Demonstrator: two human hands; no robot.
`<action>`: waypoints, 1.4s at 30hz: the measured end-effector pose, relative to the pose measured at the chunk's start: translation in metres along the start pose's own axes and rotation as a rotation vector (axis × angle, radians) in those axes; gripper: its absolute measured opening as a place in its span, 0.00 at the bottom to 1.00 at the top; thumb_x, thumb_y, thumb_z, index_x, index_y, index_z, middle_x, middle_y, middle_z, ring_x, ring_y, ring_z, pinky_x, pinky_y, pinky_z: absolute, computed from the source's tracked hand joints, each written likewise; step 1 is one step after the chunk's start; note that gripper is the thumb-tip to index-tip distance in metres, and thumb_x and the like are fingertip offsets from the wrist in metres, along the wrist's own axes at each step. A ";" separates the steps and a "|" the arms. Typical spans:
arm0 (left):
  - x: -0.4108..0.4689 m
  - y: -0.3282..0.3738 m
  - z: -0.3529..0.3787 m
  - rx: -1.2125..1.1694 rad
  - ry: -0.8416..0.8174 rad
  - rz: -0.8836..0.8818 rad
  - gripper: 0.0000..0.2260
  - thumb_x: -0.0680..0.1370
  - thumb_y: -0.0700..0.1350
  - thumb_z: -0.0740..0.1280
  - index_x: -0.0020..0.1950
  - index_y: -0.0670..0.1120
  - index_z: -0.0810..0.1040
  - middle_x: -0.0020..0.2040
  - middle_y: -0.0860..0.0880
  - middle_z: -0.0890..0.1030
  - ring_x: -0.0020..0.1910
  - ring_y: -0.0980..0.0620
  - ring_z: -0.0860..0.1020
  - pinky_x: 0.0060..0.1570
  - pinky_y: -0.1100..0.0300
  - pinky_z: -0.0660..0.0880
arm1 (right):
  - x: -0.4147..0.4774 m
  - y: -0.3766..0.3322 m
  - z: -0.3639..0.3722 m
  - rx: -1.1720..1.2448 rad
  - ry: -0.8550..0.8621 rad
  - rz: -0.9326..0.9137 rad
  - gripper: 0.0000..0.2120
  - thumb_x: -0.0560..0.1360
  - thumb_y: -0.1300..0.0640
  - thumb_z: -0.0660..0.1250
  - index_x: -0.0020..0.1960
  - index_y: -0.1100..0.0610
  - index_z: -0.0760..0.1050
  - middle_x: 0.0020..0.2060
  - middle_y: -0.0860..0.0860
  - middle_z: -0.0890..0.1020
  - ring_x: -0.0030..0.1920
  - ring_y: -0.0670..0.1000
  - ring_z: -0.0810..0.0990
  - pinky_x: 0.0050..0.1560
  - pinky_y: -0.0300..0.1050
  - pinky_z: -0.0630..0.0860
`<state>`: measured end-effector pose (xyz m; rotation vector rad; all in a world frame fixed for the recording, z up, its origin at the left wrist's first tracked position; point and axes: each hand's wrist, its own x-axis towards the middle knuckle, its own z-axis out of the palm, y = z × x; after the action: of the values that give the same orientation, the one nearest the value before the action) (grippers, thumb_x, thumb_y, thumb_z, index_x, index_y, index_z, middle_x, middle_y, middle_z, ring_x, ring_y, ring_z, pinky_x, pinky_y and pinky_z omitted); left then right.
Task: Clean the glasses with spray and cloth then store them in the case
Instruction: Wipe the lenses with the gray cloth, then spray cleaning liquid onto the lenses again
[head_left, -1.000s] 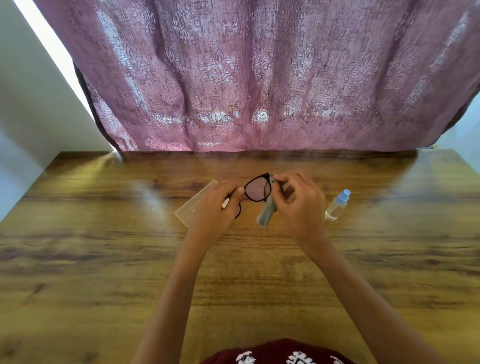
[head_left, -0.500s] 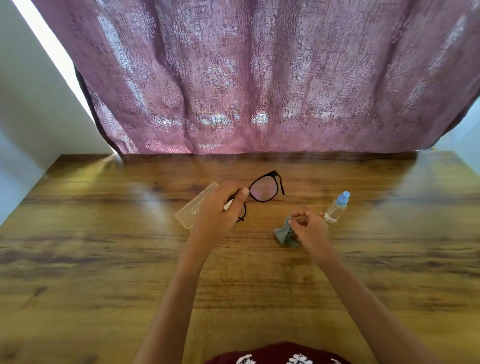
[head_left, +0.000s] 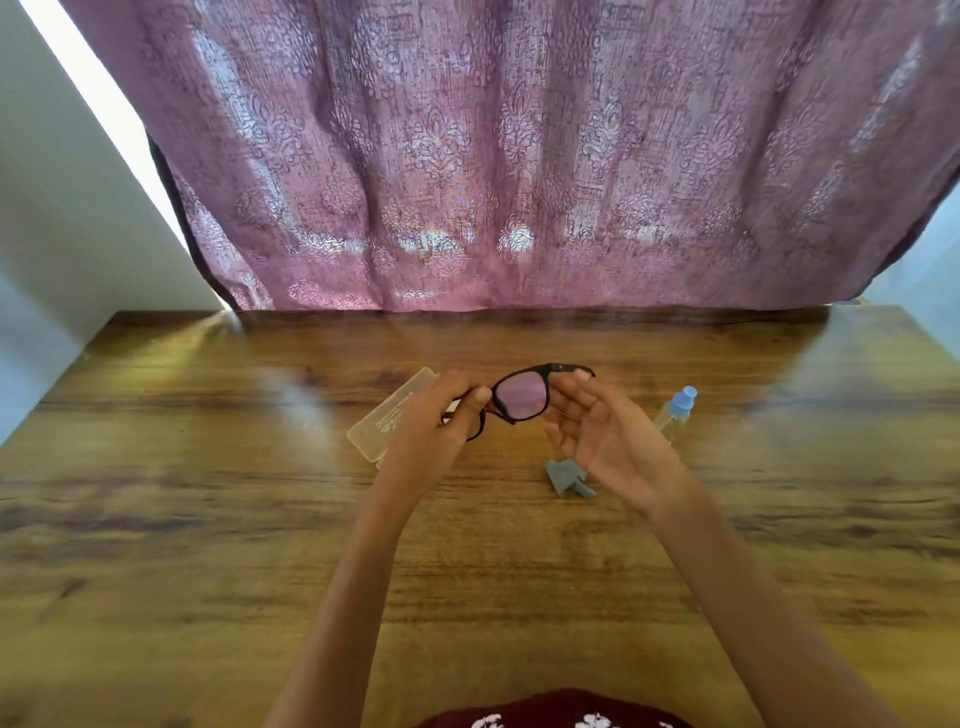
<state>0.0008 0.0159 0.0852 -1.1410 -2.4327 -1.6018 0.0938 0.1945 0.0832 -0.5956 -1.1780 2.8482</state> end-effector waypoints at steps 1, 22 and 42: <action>0.000 -0.001 0.000 0.008 -0.007 -0.002 0.17 0.80 0.38 0.63 0.41 0.61 0.69 0.39 0.70 0.75 0.40 0.69 0.72 0.42 0.75 0.65 | 0.000 -0.001 0.004 0.048 -0.018 -0.019 0.12 0.75 0.52 0.66 0.52 0.58 0.82 0.45 0.52 0.83 0.44 0.47 0.81 0.43 0.39 0.79; 0.008 0.000 0.006 0.485 0.126 0.054 0.06 0.73 0.45 0.73 0.49 0.49 0.83 0.44 0.50 0.84 0.38 0.50 0.79 0.36 0.68 0.64 | 0.015 0.009 0.041 -0.765 0.142 -0.591 0.05 0.71 0.60 0.74 0.47 0.57 0.84 0.43 0.50 0.86 0.46 0.48 0.85 0.48 0.41 0.80; 0.012 -0.030 0.021 0.188 0.341 -0.239 0.08 0.76 0.45 0.69 0.54 0.48 0.84 0.47 0.51 0.85 0.43 0.56 0.78 0.43 0.69 0.69 | 0.021 0.018 -0.094 -1.496 0.966 -1.057 0.18 0.72 0.58 0.71 0.60 0.61 0.73 0.56 0.59 0.74 0.55 0.59 0.74 0.53 0.58 0.72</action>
<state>-0.0179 0.0327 0.0561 -0.5165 -2.4879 -1.4348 0.1094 0.2488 0.0030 -0.7405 -2.0892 0.3822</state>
